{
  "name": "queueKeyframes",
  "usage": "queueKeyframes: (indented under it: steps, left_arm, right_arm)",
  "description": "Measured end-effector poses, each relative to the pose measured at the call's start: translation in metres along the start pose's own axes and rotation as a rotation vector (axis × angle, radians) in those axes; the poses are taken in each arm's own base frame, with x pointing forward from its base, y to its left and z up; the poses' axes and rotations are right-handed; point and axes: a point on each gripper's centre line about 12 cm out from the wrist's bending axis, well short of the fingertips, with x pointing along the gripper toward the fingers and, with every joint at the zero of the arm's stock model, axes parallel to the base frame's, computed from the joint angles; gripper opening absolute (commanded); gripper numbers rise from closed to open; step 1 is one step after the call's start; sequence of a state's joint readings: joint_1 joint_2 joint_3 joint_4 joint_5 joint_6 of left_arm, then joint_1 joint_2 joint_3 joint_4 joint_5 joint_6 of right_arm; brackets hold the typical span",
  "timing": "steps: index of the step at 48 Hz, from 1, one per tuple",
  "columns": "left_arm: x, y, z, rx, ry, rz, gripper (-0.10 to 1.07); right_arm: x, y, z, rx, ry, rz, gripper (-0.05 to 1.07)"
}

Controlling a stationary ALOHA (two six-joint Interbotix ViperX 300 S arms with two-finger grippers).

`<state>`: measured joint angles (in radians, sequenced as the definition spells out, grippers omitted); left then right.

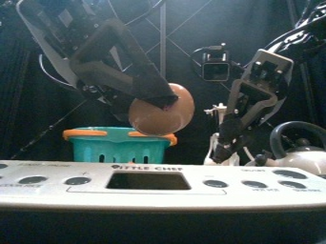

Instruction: Place egg into basket

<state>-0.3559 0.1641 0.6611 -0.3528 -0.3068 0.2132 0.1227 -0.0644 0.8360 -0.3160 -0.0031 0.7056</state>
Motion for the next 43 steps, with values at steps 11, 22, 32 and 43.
queueKeyframes:
  steps: [11, 22, 32, 43]
  left_arm:
    - [-0.001, 0.008, 0.003, -0.017, -0.007, 0.017, 0.67]
    - [-0.02, 0.041, 0.018, -0.061, -0.057, 0.084, 0.67]
    - [-0.061, 0.137, 0.044, -0.177, -0.166, 0.303, 0.67]
    - [-0.111, 0.23, 0.051, -0.288, -0.248, 0.539, 0.68]
  right_arm:
    - [0.0, 0.003, 0.0, -0.005, 0.001, 0.006, 1.0]
    - [0.0, 0.002, 0.002, -0.004, -0.004, 0.003, 1.0]
    - [0.003, 0.0, 0.0, 0.0, 0.004, -0.002, 1.0]
    - [0.005, 0.0, 0.0, 0.002, 0.008, -0.004, 1.0]
